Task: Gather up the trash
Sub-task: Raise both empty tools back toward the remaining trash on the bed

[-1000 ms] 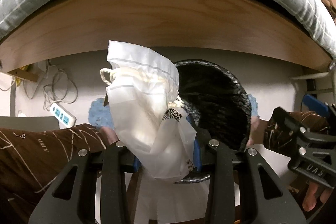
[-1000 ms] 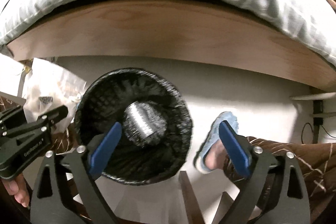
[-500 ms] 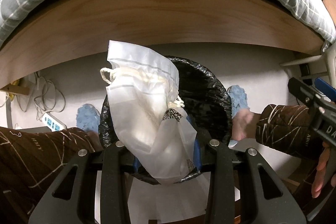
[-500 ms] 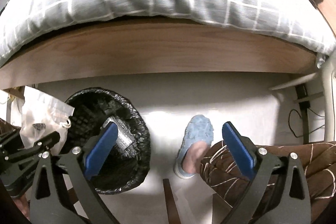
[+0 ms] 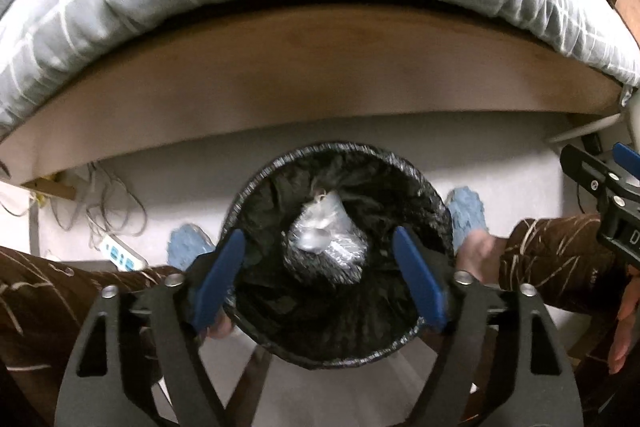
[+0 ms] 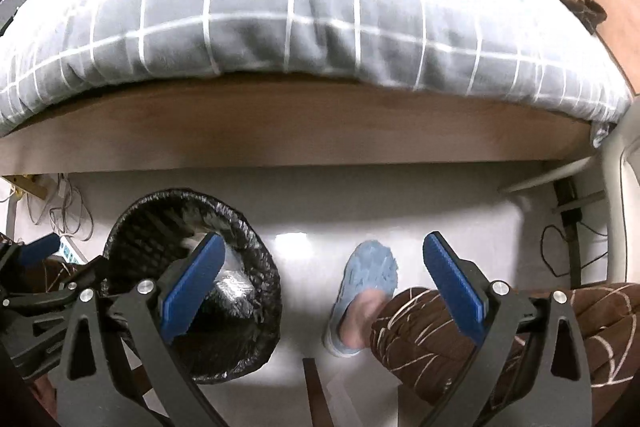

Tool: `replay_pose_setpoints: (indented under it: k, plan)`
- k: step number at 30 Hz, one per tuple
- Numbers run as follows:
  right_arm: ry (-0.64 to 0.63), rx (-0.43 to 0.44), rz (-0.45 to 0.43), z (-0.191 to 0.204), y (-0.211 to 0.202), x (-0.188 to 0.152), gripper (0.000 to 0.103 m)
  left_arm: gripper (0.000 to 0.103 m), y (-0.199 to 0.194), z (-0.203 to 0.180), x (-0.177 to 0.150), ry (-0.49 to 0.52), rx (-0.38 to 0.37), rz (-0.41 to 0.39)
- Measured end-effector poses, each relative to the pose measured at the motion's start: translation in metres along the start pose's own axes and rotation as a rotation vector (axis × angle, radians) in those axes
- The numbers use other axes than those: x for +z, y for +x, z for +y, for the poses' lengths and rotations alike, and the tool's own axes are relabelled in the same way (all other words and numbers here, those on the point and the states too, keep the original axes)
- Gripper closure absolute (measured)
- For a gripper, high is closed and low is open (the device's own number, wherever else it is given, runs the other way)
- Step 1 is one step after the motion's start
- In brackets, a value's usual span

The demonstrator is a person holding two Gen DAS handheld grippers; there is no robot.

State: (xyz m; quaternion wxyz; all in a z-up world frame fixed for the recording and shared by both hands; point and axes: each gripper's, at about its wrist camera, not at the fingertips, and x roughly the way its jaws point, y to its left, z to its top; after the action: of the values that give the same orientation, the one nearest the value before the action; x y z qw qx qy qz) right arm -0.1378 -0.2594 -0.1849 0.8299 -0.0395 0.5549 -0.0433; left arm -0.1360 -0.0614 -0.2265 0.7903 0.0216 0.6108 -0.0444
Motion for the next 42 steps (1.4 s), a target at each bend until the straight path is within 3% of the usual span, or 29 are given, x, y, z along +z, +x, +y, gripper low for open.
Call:
replay_pose_setpoints:
  k: [8,17,26,42]
  plan:
    - [0.013,0.008,-0.112,-0.007,-0.031,0.021,0.008,0.006,-0.042,0.012,0.018,-0.038,0.009,-0.135]
    - [0.007,0.006,-0.271,-0.014,-0.074,0.045,0.008,0.006,-0.099,0.016,0.052,-0.039,0.004,-0.307]
    - [0.001,0.012,-0.427,-0.020,-0.107,0.072,0.008,0.006,-0.136,0.024,0.078,-0.056,-0.014,-0.416]
    - [0.029,-0.034,-0.437,-0.056,-0.082,0.143,0.008,0.006,-0.142,0.060,0.161,-0.106,0.033,-0.487]
